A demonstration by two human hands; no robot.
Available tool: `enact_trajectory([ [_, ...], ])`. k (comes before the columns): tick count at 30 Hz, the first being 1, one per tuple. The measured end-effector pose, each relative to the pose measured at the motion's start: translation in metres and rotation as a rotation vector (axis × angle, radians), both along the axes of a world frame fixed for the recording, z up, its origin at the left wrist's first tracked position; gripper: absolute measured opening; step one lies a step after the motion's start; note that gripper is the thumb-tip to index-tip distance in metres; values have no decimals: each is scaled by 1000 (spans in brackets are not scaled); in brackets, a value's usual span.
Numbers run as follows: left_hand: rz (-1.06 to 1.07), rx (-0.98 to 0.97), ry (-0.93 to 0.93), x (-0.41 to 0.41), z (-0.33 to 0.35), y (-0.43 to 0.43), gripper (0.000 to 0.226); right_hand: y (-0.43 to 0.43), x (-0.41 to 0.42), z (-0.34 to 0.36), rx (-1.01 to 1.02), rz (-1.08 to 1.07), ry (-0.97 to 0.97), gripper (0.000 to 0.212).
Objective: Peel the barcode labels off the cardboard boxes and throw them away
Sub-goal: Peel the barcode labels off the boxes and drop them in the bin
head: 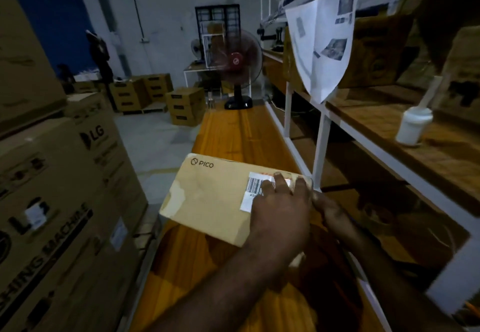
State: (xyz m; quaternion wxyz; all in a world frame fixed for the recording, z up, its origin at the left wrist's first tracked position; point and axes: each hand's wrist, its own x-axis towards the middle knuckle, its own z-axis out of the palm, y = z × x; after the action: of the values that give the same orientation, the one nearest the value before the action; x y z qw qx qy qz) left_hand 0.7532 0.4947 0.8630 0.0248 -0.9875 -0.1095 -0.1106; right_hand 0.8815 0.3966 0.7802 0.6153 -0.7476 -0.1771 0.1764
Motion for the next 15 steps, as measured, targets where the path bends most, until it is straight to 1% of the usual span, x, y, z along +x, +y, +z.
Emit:
enact_trajectory([
  [2, -71, 7, -106, 12, 4, 14, 52, 2, 7, 16, 62, -121, -83, 27],
  [3, -107, -42, -159, 18, 6, 21, 47, 6, 8, 25, 137, -170, -120, 26],
  [4, -128, -116, -181, 24, 8, 29, 45, 10, 9, 35, 165, -190, -172, 24],
  [5, -145, -196, -175, 29, 10, 37, 46, 15, 10, 40, 156, -166, -228, 20],
  [6, -150, -270, -168, 35, 11, 47, 46, 22, 10, 44, 68, -118, -314, 17],
  [7, -141, -344, -163, 41, 12, 57, 46, 28, 9, 47, -64, -82, -395, 27],
  [8, -125, -418, -189, 47, 14, 68, 46, 32, 10, 43, -187, -63, -447, 48],
  [9, -97, -463, -228, 53, 14, 79, 44, 36, 14, 36, -250, -62, -447, 64],
  [10, -69, -477, -268, 58, 12, 91, 42, 38, 16, 33, -250, -63, -416, 73],
  [11, -28, -470, -288, 62, 11, 102, 40, 38, 19, 30, -231, -53, -404, 76],
  [13, 36, -436, -288, 69, 10, 121, 34, 36, 26, 29, -221, -6, -418, 70],
  [14, 30, -421, -279, 73, 9, 129, 33, 34, 28, 32, -233, 24, -396, 68],
  [15, 4, -395, -249, 78, 9, 137, 34, 34, 29, 37, -241, 52, -355, 70],
])
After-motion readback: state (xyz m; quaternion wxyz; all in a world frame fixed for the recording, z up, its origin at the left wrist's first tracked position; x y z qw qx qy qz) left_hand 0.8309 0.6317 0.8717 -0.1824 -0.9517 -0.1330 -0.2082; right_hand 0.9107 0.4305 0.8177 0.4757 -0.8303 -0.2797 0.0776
